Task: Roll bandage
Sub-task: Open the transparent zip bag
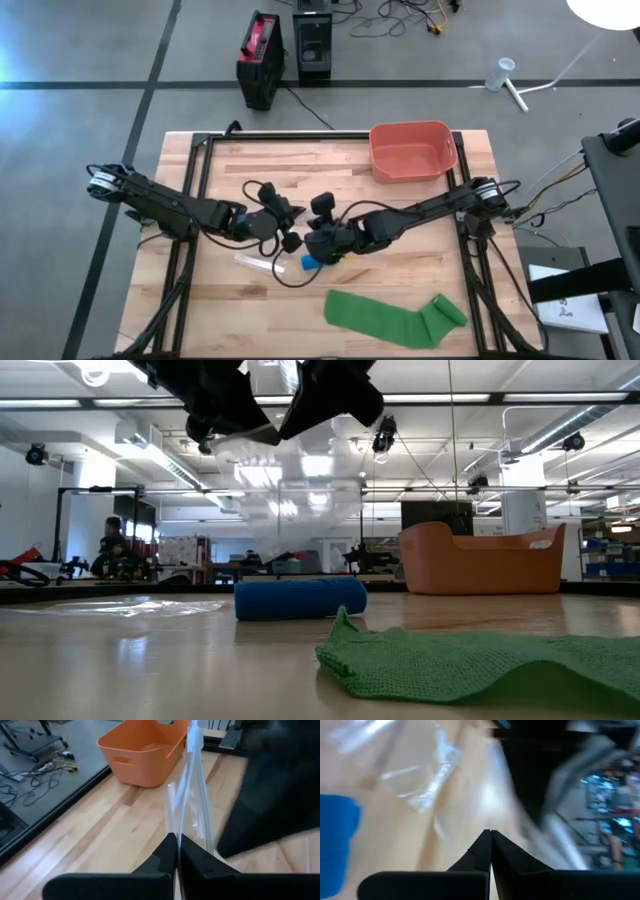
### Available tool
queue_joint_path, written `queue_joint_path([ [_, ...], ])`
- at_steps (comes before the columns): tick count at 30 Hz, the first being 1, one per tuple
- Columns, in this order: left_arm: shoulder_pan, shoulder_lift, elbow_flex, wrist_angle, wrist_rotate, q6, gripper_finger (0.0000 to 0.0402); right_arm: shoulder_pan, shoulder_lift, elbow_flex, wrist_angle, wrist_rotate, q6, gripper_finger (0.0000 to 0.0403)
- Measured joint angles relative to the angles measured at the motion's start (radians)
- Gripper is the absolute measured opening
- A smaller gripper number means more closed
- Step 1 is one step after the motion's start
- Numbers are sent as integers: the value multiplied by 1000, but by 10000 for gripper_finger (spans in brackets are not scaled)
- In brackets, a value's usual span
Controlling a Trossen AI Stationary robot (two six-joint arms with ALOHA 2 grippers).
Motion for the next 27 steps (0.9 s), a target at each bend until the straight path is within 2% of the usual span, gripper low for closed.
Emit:
queue_joint_path([
  [3, 0, 1, 0, -1, 12, -2, 0, 3, 0, 25, -2, 19, -20, 2],
  [9, 0, 1, -5, -5, 13, -3, 0, 37, -2, 102, -7, -57, -60, 6],
  [20, -17, 2, -7, -6, 49, -3, 0, -6, -2, 93, -90, -130, -53, 94],
  [27, -22, 2, -9, -5, 83, 24, 0, -20, -2, 71, -90, -130, -62, 105],
])
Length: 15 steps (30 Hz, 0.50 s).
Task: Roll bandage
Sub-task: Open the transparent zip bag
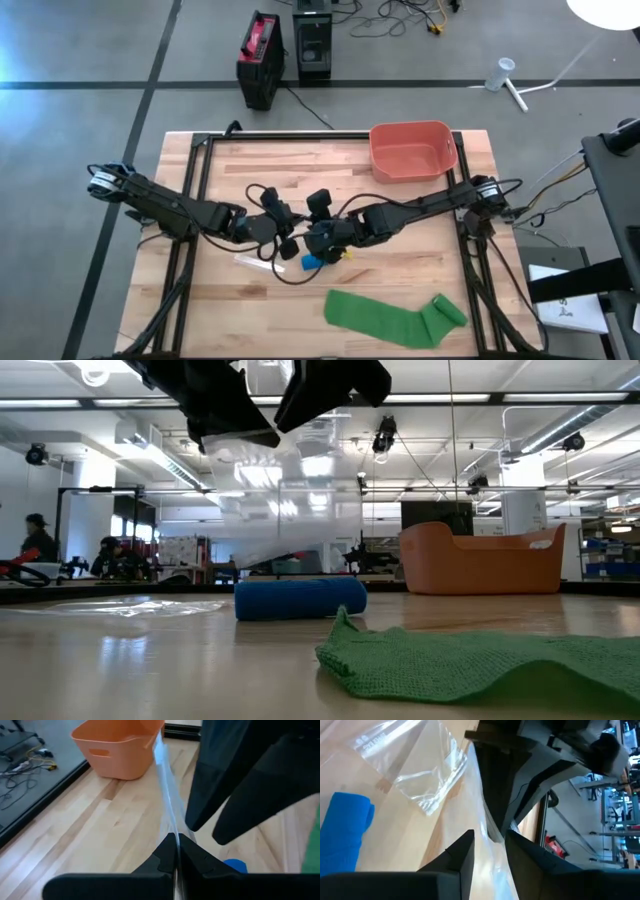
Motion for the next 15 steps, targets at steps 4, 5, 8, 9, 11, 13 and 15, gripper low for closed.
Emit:
queue_joint_path([
  [4, 0, 0, -1, 1, 18, 3, 0, 4, 0, 0, 18, 0, -23, 94],
  [5, 0, 0, -3, 0, 18, 3, 0, 5, 0, 0, 21, 0, -35, 91],
  [8, 0, 0, -3, 0, 19, 3, 0, 6, 0, 0, 26, 0, -43, 82],
  [9, 0, 0, -3, 1, 19, 3, 0, 3, 4, 0, 28, 0, -42, 79],
  [11, -1, 0, -3, 1, 19, 3, 0, -3, 8, -2, 17, -2, -41, 73],
  [13, -1, 0, -3, 1, 19, 3, 0, -11, 10, -9, 6, -28, -40, 66],
  [15, -1, 1, -3, -1, 19, 3, 0, -18, 9, -13, 10, -68, -24, 59],
])
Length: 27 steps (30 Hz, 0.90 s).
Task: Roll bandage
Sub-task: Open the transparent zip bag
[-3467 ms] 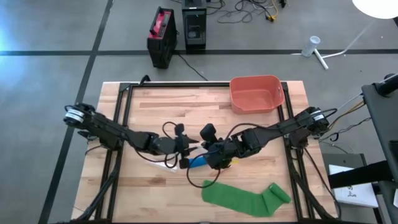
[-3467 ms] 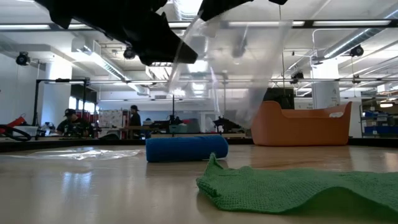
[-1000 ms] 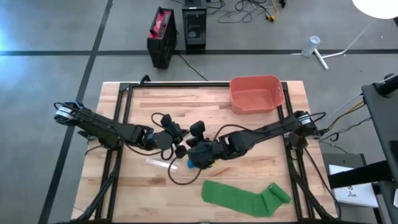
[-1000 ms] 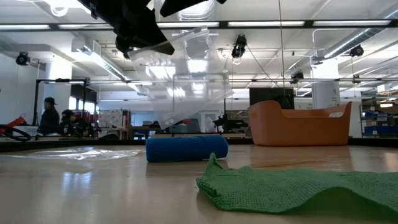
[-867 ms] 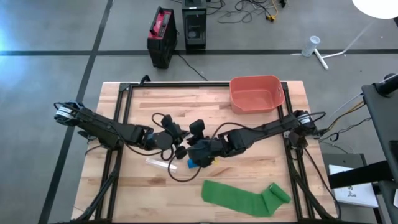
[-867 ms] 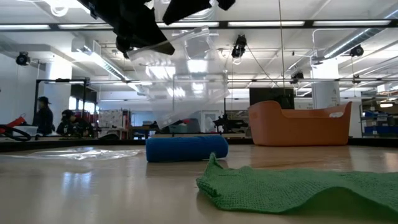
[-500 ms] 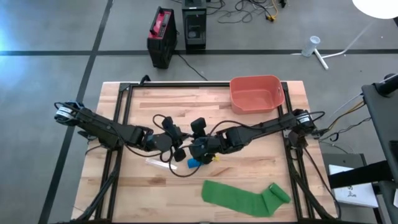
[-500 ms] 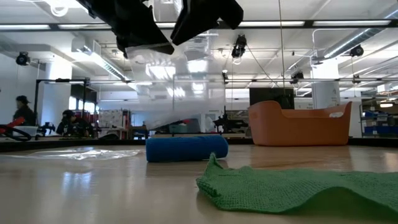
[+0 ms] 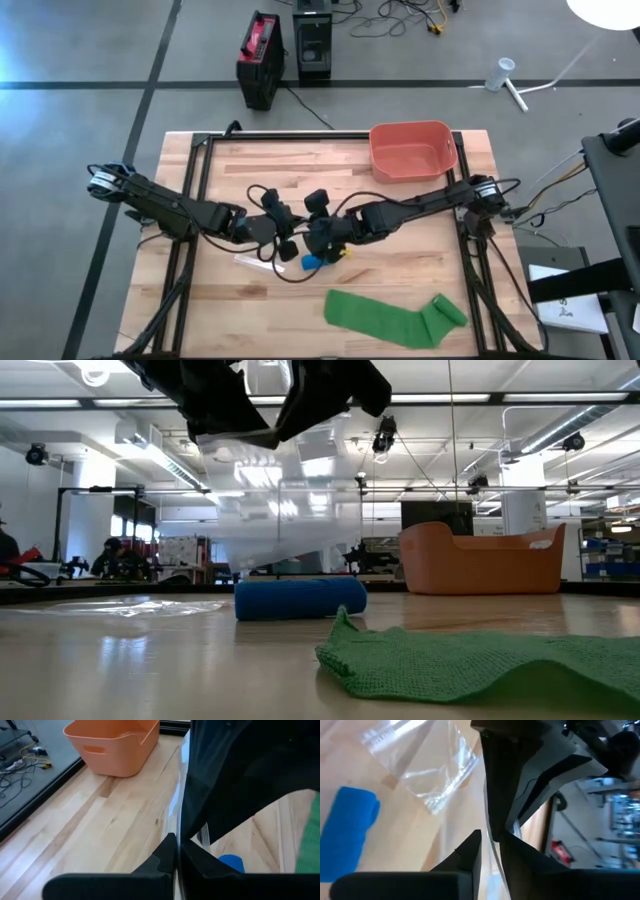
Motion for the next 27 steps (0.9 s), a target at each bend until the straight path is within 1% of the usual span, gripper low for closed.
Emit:
queue_joint_path([
  [5, 0, 0, -1, 19, 1, 11, 0, -5, 0, -3, -35, -39, 42, 36],
  [10, 0, 0, -1, 41, 43, 27, 0, -4, 0, -3, -59, -65, 33, 6],
  [15, 2, 0, -4, 41, 42, 30, 0, 17, 0, -3, -57, -115, 35, 2],
  [18, 1, 0, -8, 37, -3, 30, 0, 38, 0, -3, -56, -121, 49, 2],
  [20, 2, 0, -8, 38, -40, 34, 0, 53, 0, -2, -54, -156, 53, 1],
  [24, 1, 0, 0, 41, -73, 127, 0, 71, 0, 5, -51, -245, 66, 1],
  [27, -6, 0, 25, 42, -83, 239, 0, 72, 0, 18, -52, -253, 104, 1],
])
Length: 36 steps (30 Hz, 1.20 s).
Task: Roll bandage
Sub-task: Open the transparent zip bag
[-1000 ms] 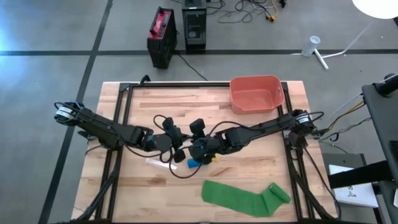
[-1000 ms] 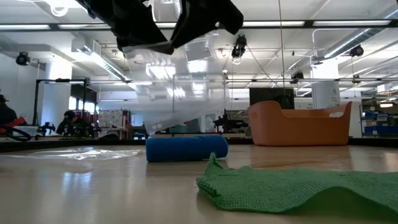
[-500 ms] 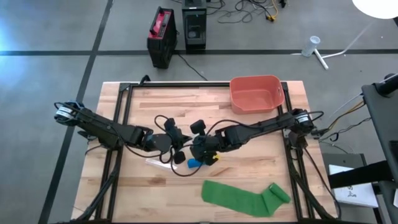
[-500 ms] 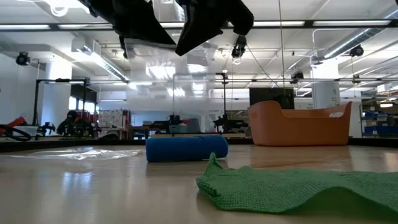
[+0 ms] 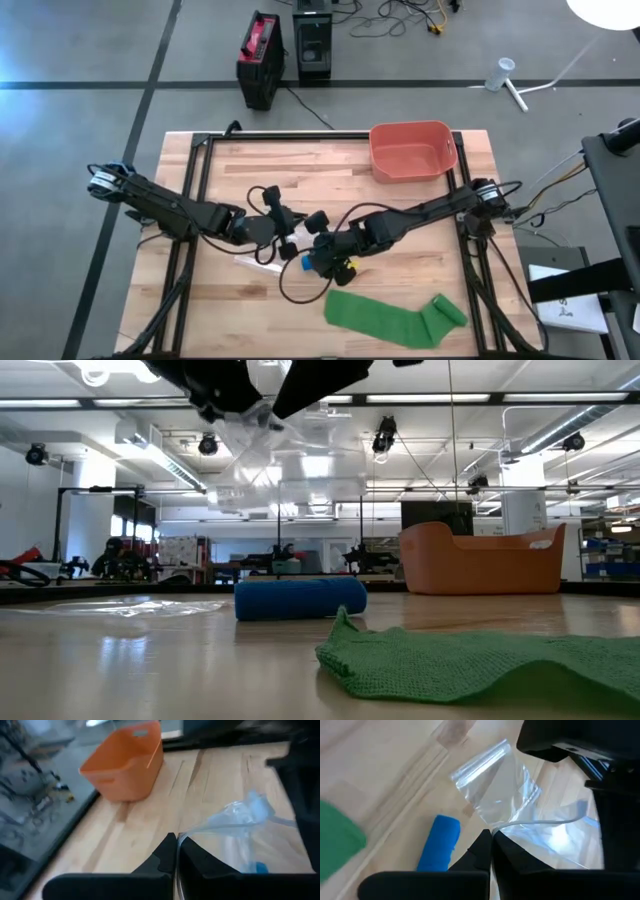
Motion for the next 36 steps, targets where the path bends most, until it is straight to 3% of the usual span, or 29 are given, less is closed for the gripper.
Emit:
queue_joint_path([
  [2, -10, 0, 22, -2, -7, 64, 0, -6, -1, 11, -3, 41, 27, 1],
  [6, -37, 0, 101, -65, -19, 125, 0, -25, -3, 27, -8, 256, 63, 0],
  [8, -46, -1, 153, -156, -18, 113, 0, -37, -3, 27, -8, 284, 71, 0],
  [10, -47, 1, 199, -272, -18, 88, 0, -37, -3, 27, -7, 195, 69, 0],
  [13, -45, 16, 256, -426, -25, 53, 0, -33, -3, 31, 26, -61, 45, 0],
  [15, -45, 31, 276, -474, -18, 42, 0, -35, -6, 32, 41, -119, 47, 0],
  [17, -41, 41, 286, -476, -3, 39, 0, -36, -6, 32, 38, -18, 57, 0],
  [19, -43, 52, 287, -457, 11, 36, 0, -36, -6, 30, 28, 191, 76, 0],
  [21, -46, 64, 284, -450, 21, 31, 0, -41, -6, 30, 34, 307, 99, 0],
  [22, -47, 69, 283, -451, 24, 27, 0, -44, -7, 31, 34, 285, 99, 0],
  [25, -46, 71, 275, -447, 26, 18, 0, -45, -8, 31, 34, 26, 61, 0],
  [26, -45, 71, 272, -447, 26, 13, 0, -42, -8, 31, 35, -11, 56, 0],
  [30, -46, 71, 265, -448, 5, -2, 0, -46, -8, 31, 36, 223, 87, 1],
  [31, -45, 71, 265, -448, -2, -5, 0, -51, -8, 31, 35, 214, 87, 2],
  [34, -42, 71, 264, -456, -6, -15, 0, -47, -8, 31, 68, -68, 76, 10],
  [35, -41, 71, 263, -457, -1, -15, 0, -43, -8, 31, 69, -133, 63, 13],
  [36, -42, 72, 263, -456, 5, -15, 0, -38, -8, 31, 64, -124, 60, 16],
])
